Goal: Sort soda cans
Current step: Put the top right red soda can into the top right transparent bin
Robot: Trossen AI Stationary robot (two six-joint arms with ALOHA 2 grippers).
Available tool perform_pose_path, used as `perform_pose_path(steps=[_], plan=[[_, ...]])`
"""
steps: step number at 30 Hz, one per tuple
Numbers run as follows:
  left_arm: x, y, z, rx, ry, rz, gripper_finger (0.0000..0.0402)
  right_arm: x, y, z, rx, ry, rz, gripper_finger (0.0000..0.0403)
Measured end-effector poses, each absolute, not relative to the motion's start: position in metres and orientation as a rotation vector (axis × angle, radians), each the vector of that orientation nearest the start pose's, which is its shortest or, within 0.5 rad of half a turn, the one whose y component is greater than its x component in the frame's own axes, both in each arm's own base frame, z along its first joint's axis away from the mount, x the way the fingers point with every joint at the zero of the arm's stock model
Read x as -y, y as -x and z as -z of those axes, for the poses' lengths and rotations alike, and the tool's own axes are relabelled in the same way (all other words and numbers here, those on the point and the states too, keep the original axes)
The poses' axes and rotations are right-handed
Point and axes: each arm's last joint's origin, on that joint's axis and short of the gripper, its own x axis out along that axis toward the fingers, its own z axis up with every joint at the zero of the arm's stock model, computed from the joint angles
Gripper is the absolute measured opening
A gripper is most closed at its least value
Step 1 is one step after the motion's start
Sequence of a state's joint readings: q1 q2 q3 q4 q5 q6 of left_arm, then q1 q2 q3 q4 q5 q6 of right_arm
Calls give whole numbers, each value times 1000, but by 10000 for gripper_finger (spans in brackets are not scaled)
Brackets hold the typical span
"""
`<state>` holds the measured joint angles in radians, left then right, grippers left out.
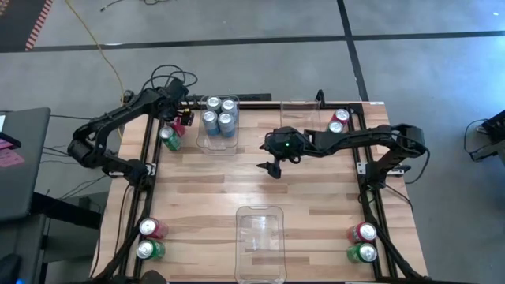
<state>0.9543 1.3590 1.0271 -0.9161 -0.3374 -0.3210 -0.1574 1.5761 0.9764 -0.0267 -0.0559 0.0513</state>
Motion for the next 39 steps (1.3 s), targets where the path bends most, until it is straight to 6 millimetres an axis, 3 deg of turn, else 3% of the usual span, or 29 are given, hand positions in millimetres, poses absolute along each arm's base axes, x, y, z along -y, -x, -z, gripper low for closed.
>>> perform_pose_path(steps=[8, 18, 25, 31, 39], plan=[[-206, -134, -248, -1088, 644, -1318, 372, 51, -332, -222, -620, -117, 114, 376], [-216, -140, -229, -1183, 657, -1317, 340, 51, -332, -222, -625, -118, 115, 376], [-219, -141, -228, -1179, 628, -1319, 321, 51, -332, -222, -627, -118, 115, 376], [-215, -138, -234, -1173, 607, -1317, 300, 51, -330, -220, -646, -120, 115, 376], [-186, -131, -265, -1102, 548, -1281, 300, 51, -331, -221, -634, -116, 114, 375]])
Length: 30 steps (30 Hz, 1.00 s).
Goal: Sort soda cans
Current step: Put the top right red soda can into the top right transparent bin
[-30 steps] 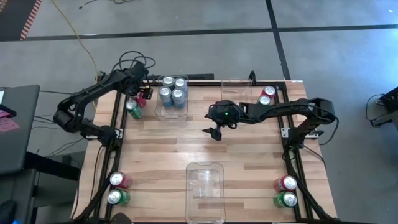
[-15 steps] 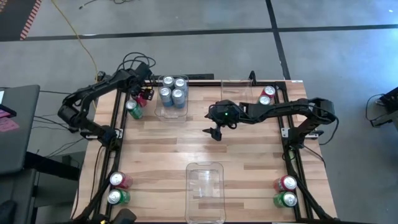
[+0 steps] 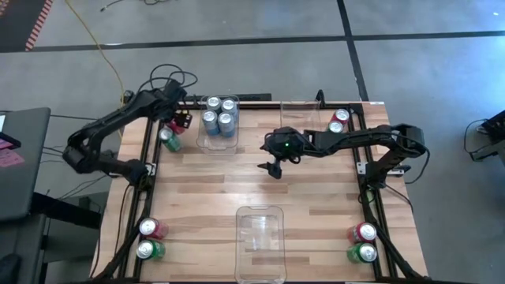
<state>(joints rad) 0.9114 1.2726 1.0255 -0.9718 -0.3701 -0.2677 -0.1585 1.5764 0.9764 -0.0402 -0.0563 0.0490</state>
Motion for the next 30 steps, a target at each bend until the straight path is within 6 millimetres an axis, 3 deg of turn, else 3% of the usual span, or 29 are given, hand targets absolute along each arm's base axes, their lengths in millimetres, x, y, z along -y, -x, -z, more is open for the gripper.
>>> perform_pose_path(steps=[16, 24, 30], plan=[[-86, -101, -364, -974, 487, -1137, 300, 51, -332, -225, -599, -139, 122, 375], [-67, -106, -386, -906, 427, -1035, 300, 43, -329, -239, -559, -156, 106, 375], [-63, -118, -392, -924, 358, -964, 300, 27, -319, -262, -496, -150, 62, 375]])
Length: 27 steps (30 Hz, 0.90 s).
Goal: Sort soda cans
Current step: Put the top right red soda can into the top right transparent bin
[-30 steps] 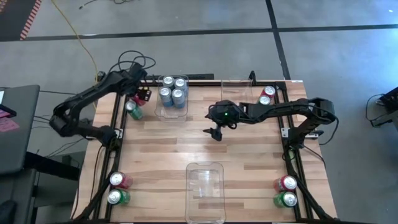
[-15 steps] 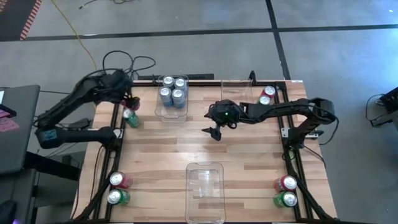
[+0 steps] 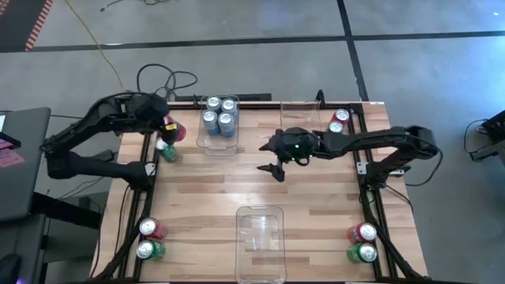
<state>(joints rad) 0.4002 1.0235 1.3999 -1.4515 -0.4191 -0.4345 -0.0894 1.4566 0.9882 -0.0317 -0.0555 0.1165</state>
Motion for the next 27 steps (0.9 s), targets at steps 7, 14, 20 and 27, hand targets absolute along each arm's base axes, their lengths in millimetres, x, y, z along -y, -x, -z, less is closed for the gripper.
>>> perform_pose_path(steps=[7, 14, 20, 27], plan=[[-52, -146, -390, -981, 243, -814, 300, 2, -294, -285, -515, -140, -6, 375], [-33, -195, -385, -921, 111, -602, 300, -15, -268, -297, -584, -231, 18, 375], [-25, -246, -374, -844, -13, -457, 300, -26, -240, -301, -665, -280, 154, 375], [-28, -301, -354, -886, -96, -364, 301, -45, -217, -301, -720, -309, 259, 375]])
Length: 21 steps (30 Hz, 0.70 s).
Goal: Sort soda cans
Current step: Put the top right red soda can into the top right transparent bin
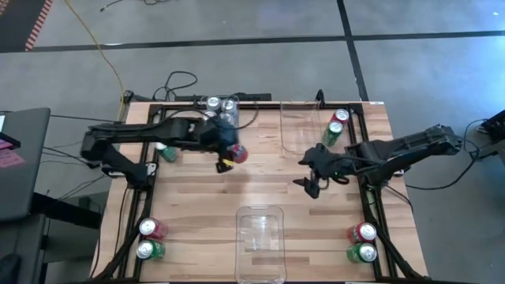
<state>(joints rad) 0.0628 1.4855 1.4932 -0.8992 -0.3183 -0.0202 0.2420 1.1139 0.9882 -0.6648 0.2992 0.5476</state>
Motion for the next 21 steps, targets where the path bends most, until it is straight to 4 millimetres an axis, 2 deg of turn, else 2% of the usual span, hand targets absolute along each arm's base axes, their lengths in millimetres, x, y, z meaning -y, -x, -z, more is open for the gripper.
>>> perform_pose_path(steps=[6, 10, 15, 21], plan=[[-33, -354, -368, -827, -216, -315, 301, -59, -204, -295, -773, -309, 339, 375], [-46, -385, -377, -801, -274, -298, 301, -65, -196, -292, -799, -288, 379, 375], [-79, -415, -380, -765, -263, -261, 301, -74, -188, -290, -800, -257, 414, 375], [-135, -447, -364, -753, -254, -309, 301, -85, -175, -285, -794, -248, 495, 375]])
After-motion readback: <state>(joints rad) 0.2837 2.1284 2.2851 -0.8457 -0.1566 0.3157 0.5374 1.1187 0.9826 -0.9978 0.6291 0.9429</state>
